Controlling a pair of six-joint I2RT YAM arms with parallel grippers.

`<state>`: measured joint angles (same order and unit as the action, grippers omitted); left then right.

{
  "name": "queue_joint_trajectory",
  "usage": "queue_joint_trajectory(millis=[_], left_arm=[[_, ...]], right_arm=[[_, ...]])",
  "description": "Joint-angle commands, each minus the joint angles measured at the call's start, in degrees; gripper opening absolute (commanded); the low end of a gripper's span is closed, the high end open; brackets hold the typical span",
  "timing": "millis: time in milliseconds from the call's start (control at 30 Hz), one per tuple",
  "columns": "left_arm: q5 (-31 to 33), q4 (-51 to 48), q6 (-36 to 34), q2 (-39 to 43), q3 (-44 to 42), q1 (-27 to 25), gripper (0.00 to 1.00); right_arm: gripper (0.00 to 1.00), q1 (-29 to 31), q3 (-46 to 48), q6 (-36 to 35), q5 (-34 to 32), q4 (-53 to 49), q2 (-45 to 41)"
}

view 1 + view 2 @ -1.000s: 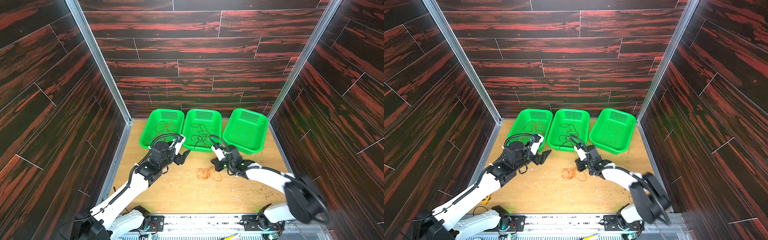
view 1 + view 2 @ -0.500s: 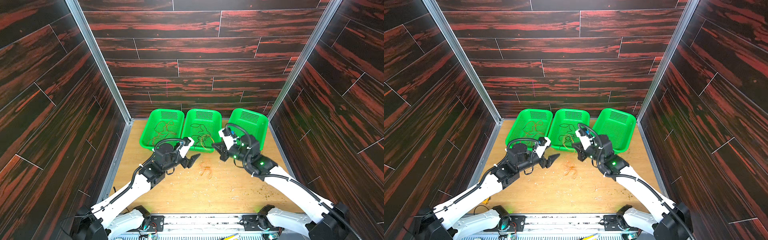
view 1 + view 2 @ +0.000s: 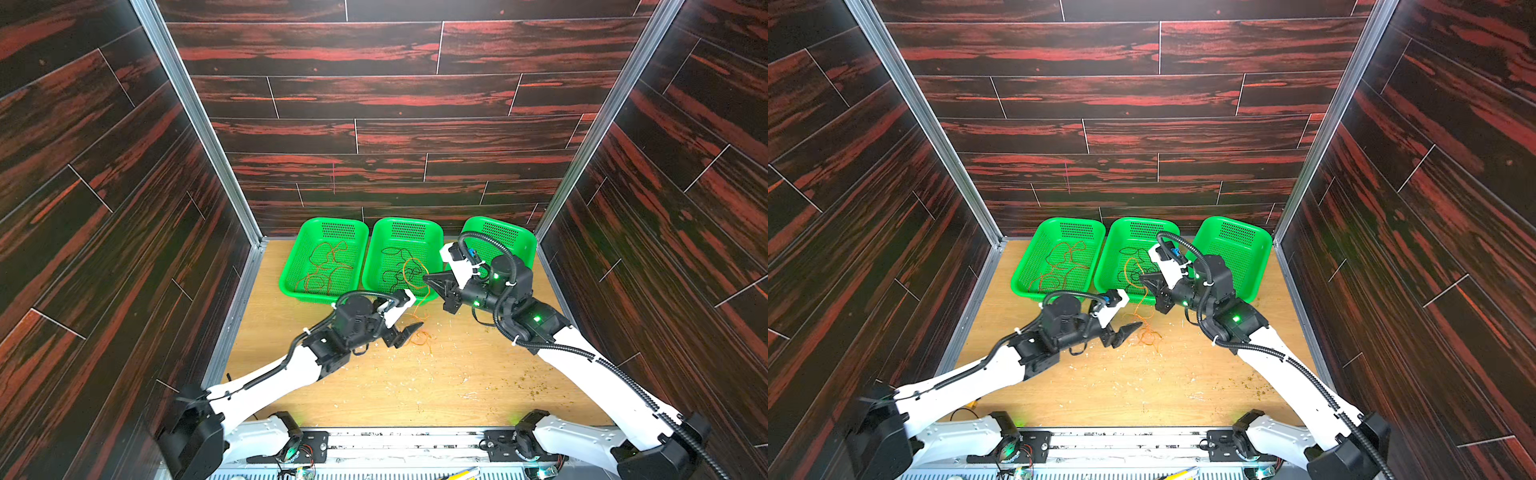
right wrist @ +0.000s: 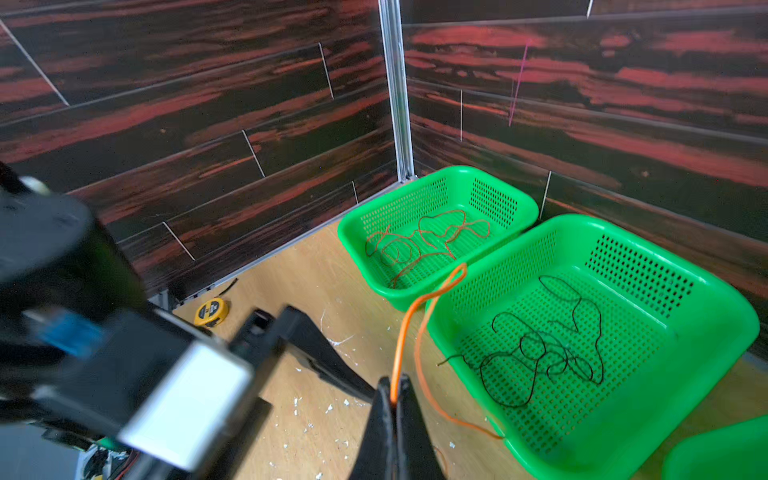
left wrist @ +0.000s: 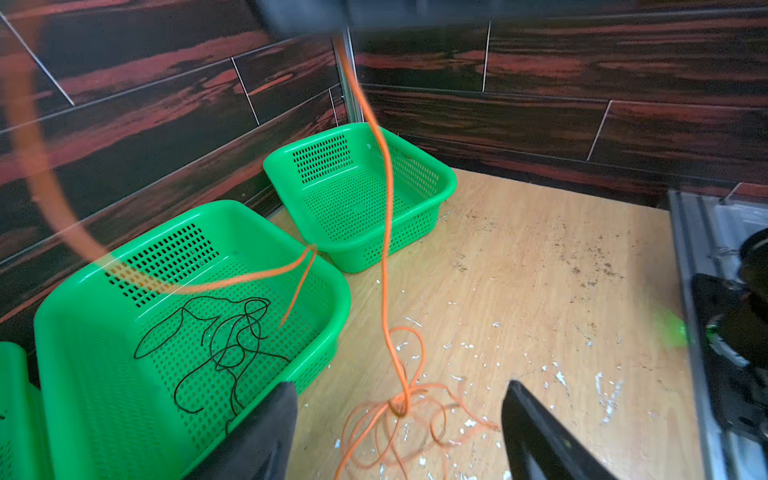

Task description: Untangle the cables

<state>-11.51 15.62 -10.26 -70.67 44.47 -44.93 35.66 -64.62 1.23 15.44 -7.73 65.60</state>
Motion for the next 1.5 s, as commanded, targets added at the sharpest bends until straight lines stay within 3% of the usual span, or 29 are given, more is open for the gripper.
queue_joint_trajectory(millis=[0, 167, 333, 533, 633, 933, 1033, 1100, 1267, 1467], left_arm=[[1.3, 5.7, -1.6, -0.8, 0.0, 0.1, 0.79], [0.3, 1.7, -6.0, 3.4, -2.7, 0.1, 0.81], [4.8, -7.4, -15.3, 8.2, -3.1, 0.1, 0.84], [4.5, -14.8, -24.9, 7.0, -1.8, 0.4, 0.79], [3.5, -14.6, -24.0, 4.1, -0.4, 0.7, 0.76], [1.6, 0.2, -16.7, -4.2, -1.5, 1.0, 0.74], [2.0, 2.9, -16.7, -6.3, -1.5, 1.0, 0.62], [0.9, 3.0, -17.0, -7.1, -1.1, 1.0, 0.43], [0.9, 1.8, -17.9, -5.9, -1.7, 1.0, 0.0], [4.5, -1.3, -17.1, 0.6, -4.3, 1.1, 0.0]], right_arm=[[0.0, 0.1, -3.2, -2.0, 1.3, -2.2, -1.1], [0.0, 0.1, -4.8, -4.1, 1.5, -4.5, -0.7], [0.0, 0.1, -5.8, -5.8, 4.1, -6.6, 0.0], [0.0, 0.1, -6.0, -7.3, 7.4, -7.5, -0.2], [0.0, 0.1, -6.2, -7.6, 8.0, -8.1, -0.5], [0.0, 0.2, -5.9, -7.8, 7.4, -8.4, -1.2], [0.0, 0.1, -5.9, -7.6, 6.3, -8.4, -1.1], [0.0, 0.1, -5.8, -7.3, 5.0, -8.3, -1.2], [0.0, -0.8, -5.7, -5.5, -5.5, -7.9, -2.3], [0.0, -9.1, -4.7, -1.1, -9.0, -6.5, -4.8]])
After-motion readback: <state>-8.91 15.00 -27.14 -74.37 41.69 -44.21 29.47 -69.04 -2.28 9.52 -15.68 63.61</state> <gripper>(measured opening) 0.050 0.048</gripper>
